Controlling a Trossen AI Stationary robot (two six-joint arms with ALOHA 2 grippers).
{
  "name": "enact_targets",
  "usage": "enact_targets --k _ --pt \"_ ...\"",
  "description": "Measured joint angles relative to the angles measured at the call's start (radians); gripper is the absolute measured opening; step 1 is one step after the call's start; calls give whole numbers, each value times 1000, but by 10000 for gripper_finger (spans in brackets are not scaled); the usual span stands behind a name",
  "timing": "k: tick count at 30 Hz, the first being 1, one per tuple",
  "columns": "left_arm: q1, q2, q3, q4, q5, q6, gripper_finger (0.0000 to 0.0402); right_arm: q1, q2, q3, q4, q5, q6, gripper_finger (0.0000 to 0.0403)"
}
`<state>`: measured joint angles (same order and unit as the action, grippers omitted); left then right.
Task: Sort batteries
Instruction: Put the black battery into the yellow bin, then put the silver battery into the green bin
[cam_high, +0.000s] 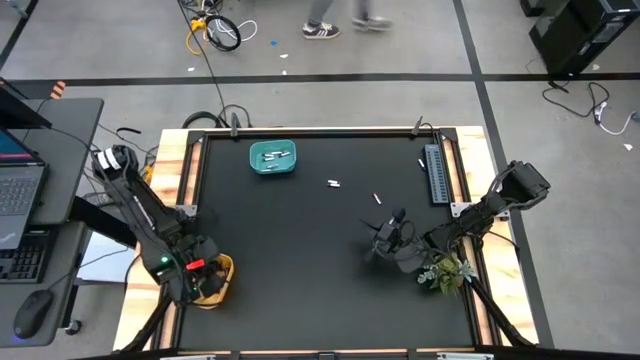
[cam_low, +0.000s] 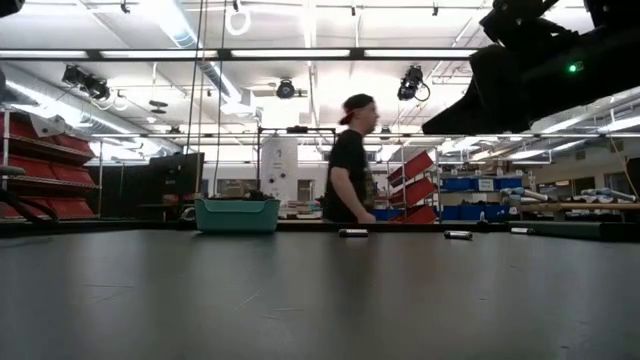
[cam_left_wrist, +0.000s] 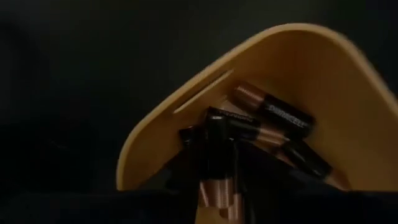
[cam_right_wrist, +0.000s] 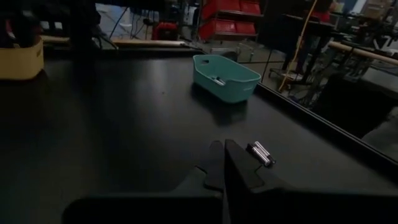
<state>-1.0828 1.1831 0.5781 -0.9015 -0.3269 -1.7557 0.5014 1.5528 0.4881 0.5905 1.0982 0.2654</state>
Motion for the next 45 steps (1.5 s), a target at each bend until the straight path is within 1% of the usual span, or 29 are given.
enact_targets --k 4,7,11,13,14,16,18,20,24,27,28,31,34,36,38,41,45 --pt "0 0 -17 27 0 -8 149 0 0 0 33 -1 -28 1" --pt "0 0 14 1 16 10 155 0 0 0 60 -9 -51 2" --pt "0 0 108 -91 59 36 156 -2 0 0 75 -45 -70 1" --pt "0 0 175 -148 48 55 157 -4 0 0 75 -46 -75 1" --pt "0 0 213 -178 24 72 157 -5 0 0 75 -46 -75 1" --pt "0 0 283 -231 -73 120 157 -9 0 0 79 -50 -75 1" --pt "0 0 338 -266 -231 195 157 -23 0 0 90 -66 -75 0" --pt "5 -1 362 -290 -401 279 157 -62 -1 0 90 -106 -60 2" --pt "55 -1 348 -328 -680 451 158 -191 -4 0 90 -280 -56 14" --pt "108 -1 305 -334 -839 518 158 -292 -4 0 90 -406 -80 32" --pt "127 0 291 -332 -875 523 158 -325 -4 1 89 -456 -98 39" --pt "182 0 250 -311 -933 522 158 -425 -4 31 23 -629 -126 65" --pt "224 0 207 -240 -947 522 158 -506 -4 93 -129 -770 -144 89" --pt "243 0 178 -179 -961 525 158 -542 -1 134 -207 -819 -191 103" --pt "259 0 147 -118 -978 525 158 -568 0 156 -224 -869 -266 113" --pt "277 0 95 -9 -1028 526 158 -611 0 163 -197 -931 -353 116" --pt "302 0 31 138 -1106 532 158 -683 0 163 -149 -975 -363 112"
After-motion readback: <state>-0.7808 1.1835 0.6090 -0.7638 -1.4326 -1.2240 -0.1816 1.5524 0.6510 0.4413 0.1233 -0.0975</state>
